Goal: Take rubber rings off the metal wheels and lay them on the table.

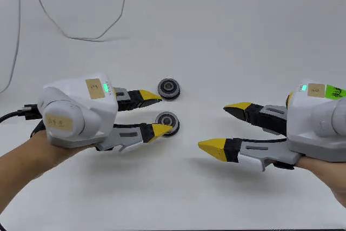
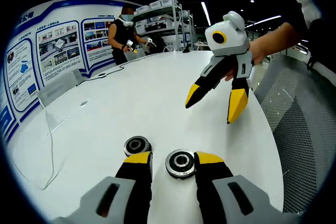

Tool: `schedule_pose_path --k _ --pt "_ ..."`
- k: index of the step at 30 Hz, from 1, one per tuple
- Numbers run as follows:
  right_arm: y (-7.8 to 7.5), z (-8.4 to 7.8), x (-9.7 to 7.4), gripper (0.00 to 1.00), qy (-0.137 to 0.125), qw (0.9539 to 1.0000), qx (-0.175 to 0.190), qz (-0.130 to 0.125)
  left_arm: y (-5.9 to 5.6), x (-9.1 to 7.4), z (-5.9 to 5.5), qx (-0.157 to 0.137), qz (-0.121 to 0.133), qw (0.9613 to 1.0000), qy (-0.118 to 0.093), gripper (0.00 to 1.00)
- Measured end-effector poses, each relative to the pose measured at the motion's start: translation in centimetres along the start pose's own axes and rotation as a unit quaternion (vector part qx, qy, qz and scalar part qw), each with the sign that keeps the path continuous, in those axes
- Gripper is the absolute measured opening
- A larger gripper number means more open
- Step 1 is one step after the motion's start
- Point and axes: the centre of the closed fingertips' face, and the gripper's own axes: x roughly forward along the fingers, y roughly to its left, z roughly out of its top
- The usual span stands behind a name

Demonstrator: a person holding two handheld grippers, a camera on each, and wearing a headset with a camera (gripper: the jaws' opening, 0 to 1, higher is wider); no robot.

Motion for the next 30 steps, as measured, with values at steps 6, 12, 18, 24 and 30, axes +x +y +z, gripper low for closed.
schedule_pose_path --k 6,12,18,24,30 --pt "-0.2 0.2 0.2 0.57 -0.007 0.9999 0.008 -0.001 -0.7 0.2 -0.4 0.005 -0.017 0.9998 0.005 0.26" --pt "0.4 0.5 0.5 0.57 -0.007 0.9999 0.008 0.009 -1.1 0.6 -1.0 0.010 -0.027 0.9995 0.015 0.25" --pt "0.6 0.6 0.7 0.57 -0.008 0.9998 0.010 0.013 -1.2 0.7 -1.0 0.009 -0.030 0.9994 0.013 0.22" --pt "0.7 0.6 0.8 0.56 -0.009 0.9997 0.012 0.017 -1.3 0.7 -0.9 -0.003 -0.034 0.9993 0.014 0.21" --pt "0.8 0.6 0.8 0.56 -0.008 0.9997 0.013 0.019 -1.3 0.7 -1.0 -0.017 -0.036 0.9991 0.012 0.21"
